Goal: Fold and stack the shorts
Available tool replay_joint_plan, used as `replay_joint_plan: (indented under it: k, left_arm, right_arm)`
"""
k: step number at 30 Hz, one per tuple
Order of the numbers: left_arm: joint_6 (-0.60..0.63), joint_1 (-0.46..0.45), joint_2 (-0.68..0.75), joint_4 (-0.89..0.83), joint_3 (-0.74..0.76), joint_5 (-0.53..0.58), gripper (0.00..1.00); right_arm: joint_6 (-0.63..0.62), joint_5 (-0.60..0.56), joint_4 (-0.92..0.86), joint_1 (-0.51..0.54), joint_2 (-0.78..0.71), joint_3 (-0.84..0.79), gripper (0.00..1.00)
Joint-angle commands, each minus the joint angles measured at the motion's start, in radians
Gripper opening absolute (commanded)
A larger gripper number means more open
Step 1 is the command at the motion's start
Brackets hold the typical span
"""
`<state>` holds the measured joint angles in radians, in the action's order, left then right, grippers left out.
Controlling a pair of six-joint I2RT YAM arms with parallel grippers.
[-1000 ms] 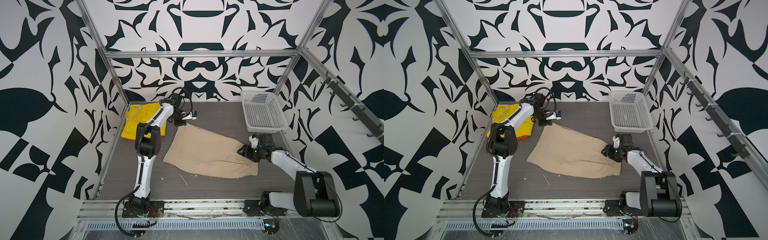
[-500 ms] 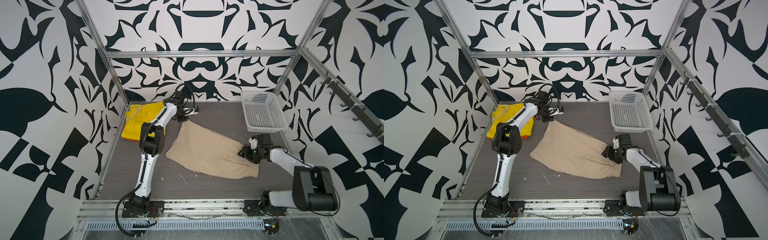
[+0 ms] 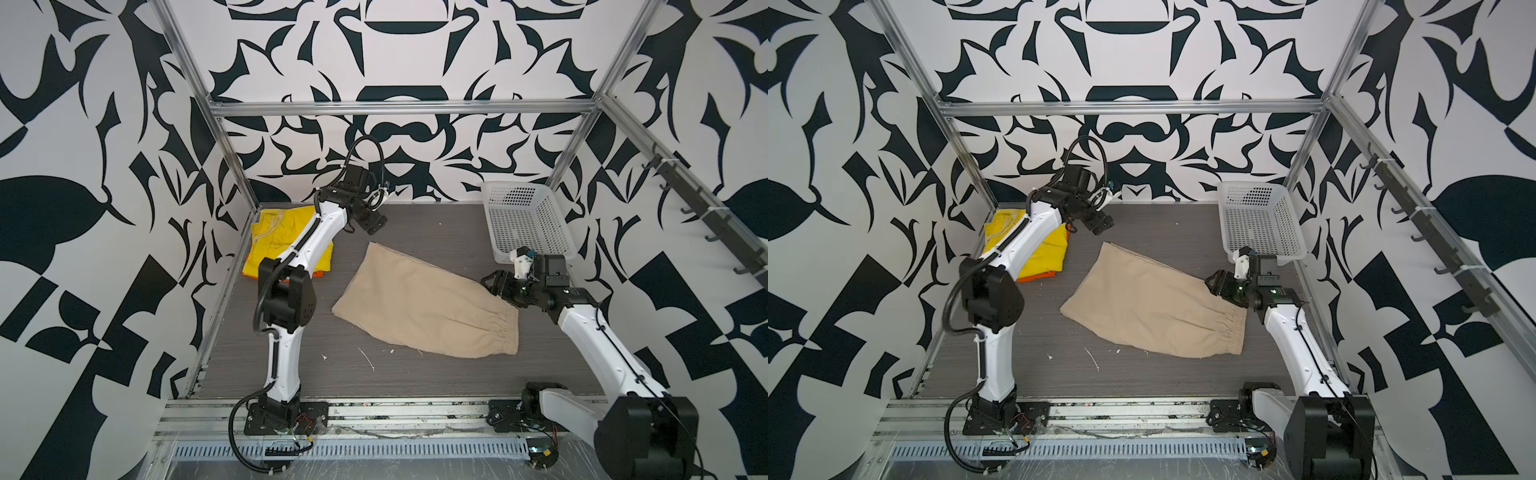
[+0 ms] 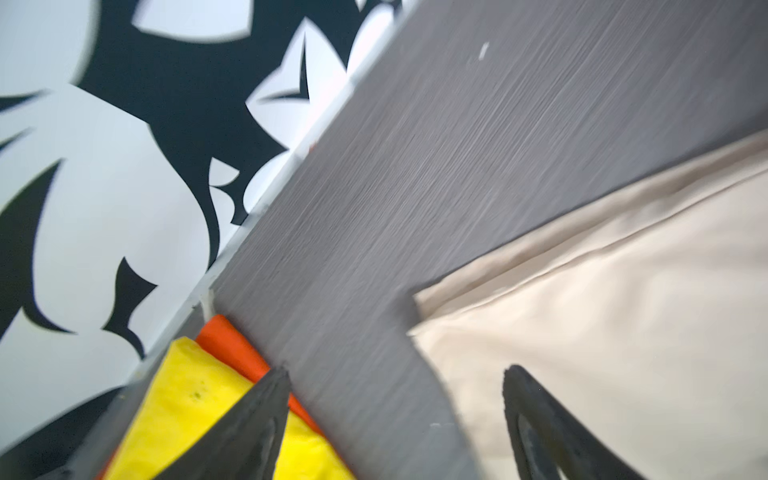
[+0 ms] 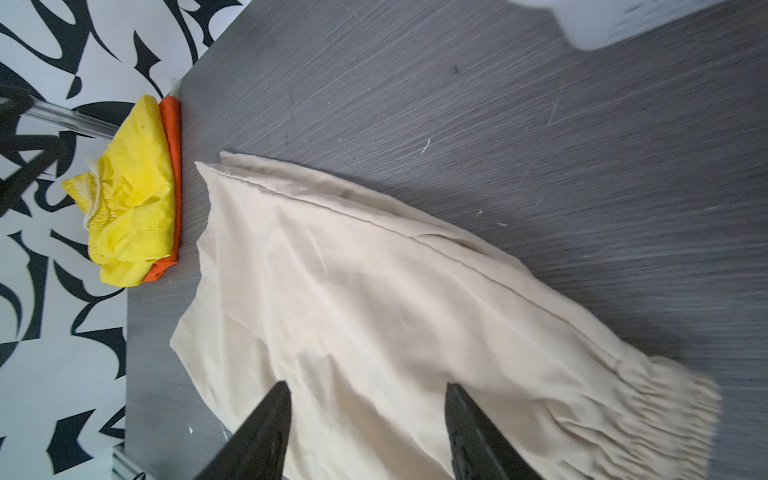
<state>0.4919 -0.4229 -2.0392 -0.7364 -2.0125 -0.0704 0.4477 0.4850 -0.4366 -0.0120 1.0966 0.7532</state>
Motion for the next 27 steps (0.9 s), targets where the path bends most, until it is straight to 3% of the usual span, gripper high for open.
replay_joint_plan:
  k: [1, 5, 8, 14, 20, 27]
  left_arm:
    - [-0.345, -0.041, 0.053, 0.034, 0.186, -0.108, 0.84]
    - [-0.607, -0.046, 0.103, 0.173, 0.440, -0.308, 0.83]
    - [-0.709, -0.045, 0.115, 0.261, 0.590, -0.354, 0.82]
    - [-0.767, -0.027, 0.102, 0.248, 0.735, -0.235, 0.83]
    - [-0.757, 0.062, 0.075, 0.212, 0.811, -0.108, 0.84]
    - [-0.725, 0.108, 0.144, 0.171, 0.812, -0.045, 0.84]
  right_arm:
    - [0.044, 0.075, 0.038, 0.031, 0.030, -0.042, 0.63]
    - [0.060, 0.106, 0.111, 0.037, 0.105, -0.095, 0.62]
    - [0.050, 0.080, 0.134, 0.037, 0.164, -0.115, 0.62]
    - [0.056, -0.052, 0.128, 0.021, 0.236, -0.145, 0.63]
    - [0.051, -0.184, 0.072, 0.021, 0.271, -0.154, 0.63]
    - [0.117, -0.120, 0.179, 0.075, 0.282, -0.164, 0.63]
